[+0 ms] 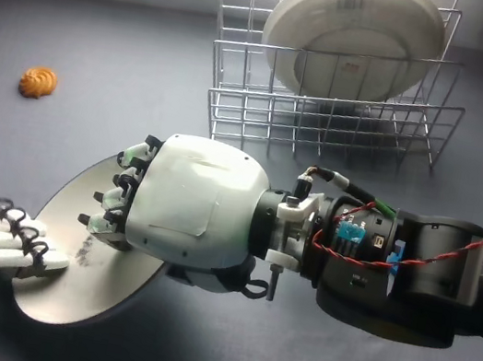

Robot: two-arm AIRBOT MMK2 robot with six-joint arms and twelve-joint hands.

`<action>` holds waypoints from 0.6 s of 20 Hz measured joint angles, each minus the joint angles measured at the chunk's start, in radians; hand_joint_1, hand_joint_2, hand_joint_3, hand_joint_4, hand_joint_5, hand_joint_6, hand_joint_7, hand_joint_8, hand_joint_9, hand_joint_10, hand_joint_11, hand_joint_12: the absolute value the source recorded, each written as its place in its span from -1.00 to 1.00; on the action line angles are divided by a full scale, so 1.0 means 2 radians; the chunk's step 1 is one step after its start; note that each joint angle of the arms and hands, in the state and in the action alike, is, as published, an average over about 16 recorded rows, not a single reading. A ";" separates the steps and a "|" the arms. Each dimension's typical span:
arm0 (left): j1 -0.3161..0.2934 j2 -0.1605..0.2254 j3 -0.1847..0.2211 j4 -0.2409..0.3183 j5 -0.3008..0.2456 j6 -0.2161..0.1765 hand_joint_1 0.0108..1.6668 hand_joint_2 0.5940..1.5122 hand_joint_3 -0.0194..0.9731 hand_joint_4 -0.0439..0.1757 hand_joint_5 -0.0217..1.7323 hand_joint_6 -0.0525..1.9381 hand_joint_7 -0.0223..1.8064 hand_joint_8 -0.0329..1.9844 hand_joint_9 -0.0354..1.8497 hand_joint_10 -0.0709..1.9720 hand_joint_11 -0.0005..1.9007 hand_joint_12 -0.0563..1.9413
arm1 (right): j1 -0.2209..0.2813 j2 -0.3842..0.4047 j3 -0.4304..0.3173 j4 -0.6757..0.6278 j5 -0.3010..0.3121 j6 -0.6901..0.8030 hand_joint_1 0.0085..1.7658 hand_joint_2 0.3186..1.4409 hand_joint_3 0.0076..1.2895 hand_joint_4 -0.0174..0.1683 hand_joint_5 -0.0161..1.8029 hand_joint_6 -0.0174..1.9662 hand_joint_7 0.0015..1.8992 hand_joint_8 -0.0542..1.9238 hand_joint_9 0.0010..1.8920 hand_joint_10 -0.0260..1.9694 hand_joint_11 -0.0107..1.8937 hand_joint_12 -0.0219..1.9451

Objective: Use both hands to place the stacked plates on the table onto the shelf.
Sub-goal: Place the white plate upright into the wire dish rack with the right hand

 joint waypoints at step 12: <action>-0.028 0.020 0.040 -0.011 -0.038 -0.006 -1.00 0.05 -0.93 -0.59 -0.96 -0.94 -0.96 -0.96 -0.94 -0.98 -0.98 -0.93 | 0.020 0.071 -0.065 -0.013 -0.020 0.018 0.44 0.25 -1.00 -0.87 -0.11 0.01 -0.07 0.11 -0.08 0.33 -0.30 0.56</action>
